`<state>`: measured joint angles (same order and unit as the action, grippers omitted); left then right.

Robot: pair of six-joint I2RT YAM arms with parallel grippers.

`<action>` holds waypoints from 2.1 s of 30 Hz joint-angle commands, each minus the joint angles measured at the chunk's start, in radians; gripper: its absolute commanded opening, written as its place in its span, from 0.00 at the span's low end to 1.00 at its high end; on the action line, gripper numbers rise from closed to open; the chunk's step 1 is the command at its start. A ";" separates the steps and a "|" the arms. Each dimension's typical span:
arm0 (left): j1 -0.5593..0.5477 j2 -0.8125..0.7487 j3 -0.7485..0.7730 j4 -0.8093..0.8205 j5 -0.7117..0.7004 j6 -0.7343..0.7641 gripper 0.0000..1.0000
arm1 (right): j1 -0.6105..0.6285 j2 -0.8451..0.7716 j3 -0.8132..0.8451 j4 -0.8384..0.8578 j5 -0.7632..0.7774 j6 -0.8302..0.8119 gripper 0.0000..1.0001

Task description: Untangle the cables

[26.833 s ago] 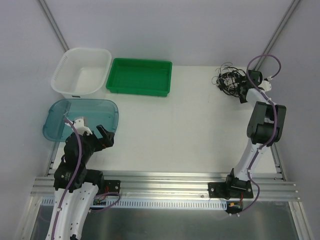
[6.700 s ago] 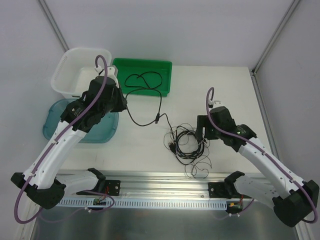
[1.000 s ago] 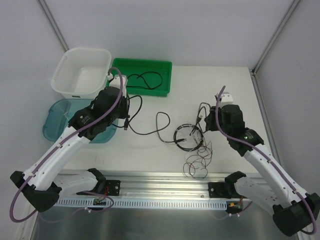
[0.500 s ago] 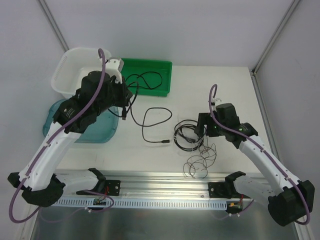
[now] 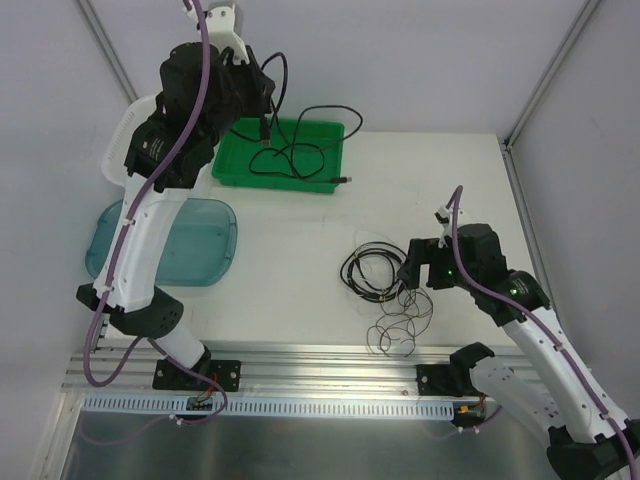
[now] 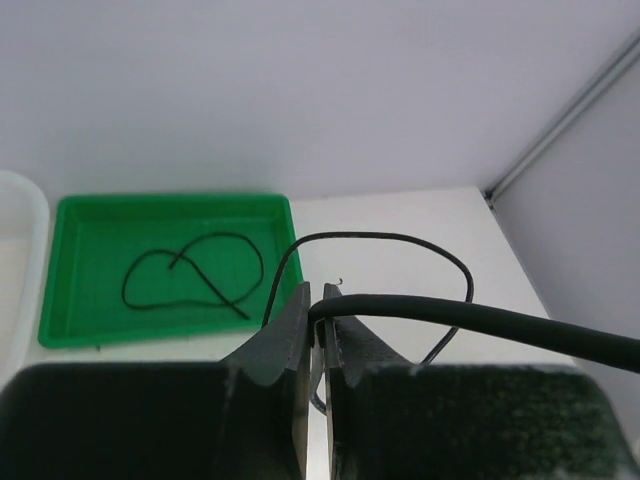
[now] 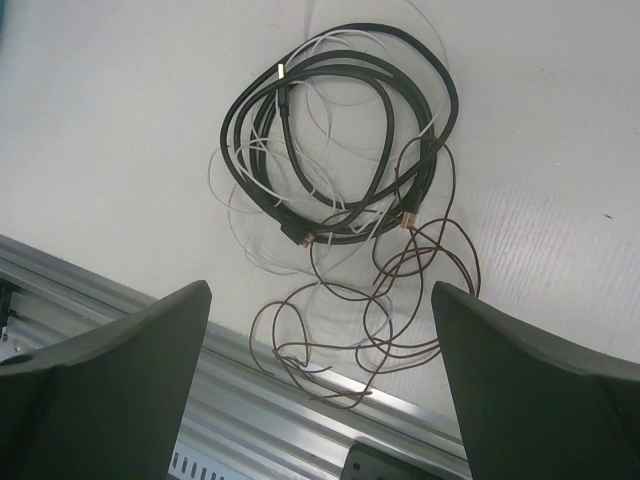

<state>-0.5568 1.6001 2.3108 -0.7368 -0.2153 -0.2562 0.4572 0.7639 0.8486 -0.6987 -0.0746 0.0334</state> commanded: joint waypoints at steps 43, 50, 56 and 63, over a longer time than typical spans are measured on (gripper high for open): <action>0.337 0.868 0.006 0.478 0.139 0.089 0.24 | 0.006 -0.006 -0.051 -0.025 -0.037 0.019 0.97; 0.337 0.805 -0.013 0.478 0.079 0.120 0.83 | 0.008 -0.006 -0.045 -0.032 -0.039 0.020 0.97; 0.337 0.755 -0.048 0.476 0.066 0.158 0.96 | 0.008 -0.008 -0.045 -0.035 -0.048 0.022 0.97; 0.342 0.767 -0.125 0.370 0.214 0.155 0.99 | 0.008 -0.021 -0.045 -0.045 -0.056 0.031 0.97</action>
<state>-0.2207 2.4302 2.2093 -0.3019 -0.0689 -0.1169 0.4591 0.7582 0.8017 -0.7456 -0.1131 0.0452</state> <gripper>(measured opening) 0.990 0.971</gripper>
